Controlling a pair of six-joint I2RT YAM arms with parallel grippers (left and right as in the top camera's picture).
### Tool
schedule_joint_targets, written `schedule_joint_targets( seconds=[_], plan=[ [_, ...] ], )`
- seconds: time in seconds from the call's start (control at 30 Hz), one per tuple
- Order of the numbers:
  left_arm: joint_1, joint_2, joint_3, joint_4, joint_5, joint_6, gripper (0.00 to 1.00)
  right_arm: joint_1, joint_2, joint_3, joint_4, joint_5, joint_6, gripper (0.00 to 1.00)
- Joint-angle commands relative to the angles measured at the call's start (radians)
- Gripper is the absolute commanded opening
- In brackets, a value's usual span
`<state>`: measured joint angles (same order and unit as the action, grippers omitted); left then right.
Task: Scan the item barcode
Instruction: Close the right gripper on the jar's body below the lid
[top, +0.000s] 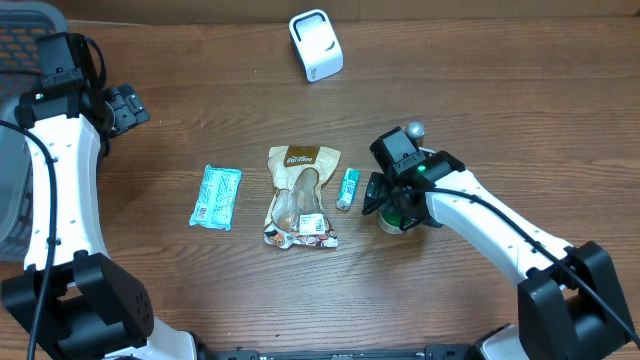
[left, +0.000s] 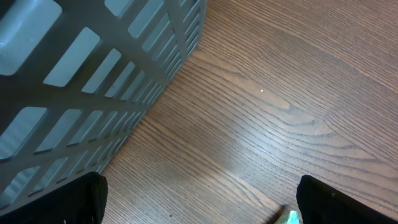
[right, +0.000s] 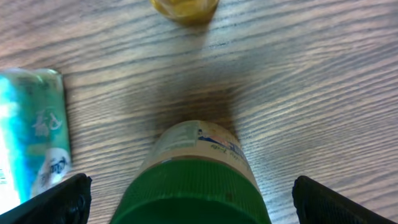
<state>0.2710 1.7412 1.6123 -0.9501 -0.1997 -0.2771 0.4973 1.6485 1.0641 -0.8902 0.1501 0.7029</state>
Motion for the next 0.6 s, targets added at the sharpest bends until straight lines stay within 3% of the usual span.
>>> schedule_joint_targets(
  seconds=[0.0,0.57],
  plan=[
    [0.009,-0.009,0.018,0.005,-0.013,0.011,0.99,-0.004,0.003,-0.028,0.015,0.018,0.004,1.00],
    [0.009,-0.009,0.018,0.005,-0.013,0.012,1.00,-0.004,0.003,-0.031,0.041,0.028,0.004,0.98]
  ],
)
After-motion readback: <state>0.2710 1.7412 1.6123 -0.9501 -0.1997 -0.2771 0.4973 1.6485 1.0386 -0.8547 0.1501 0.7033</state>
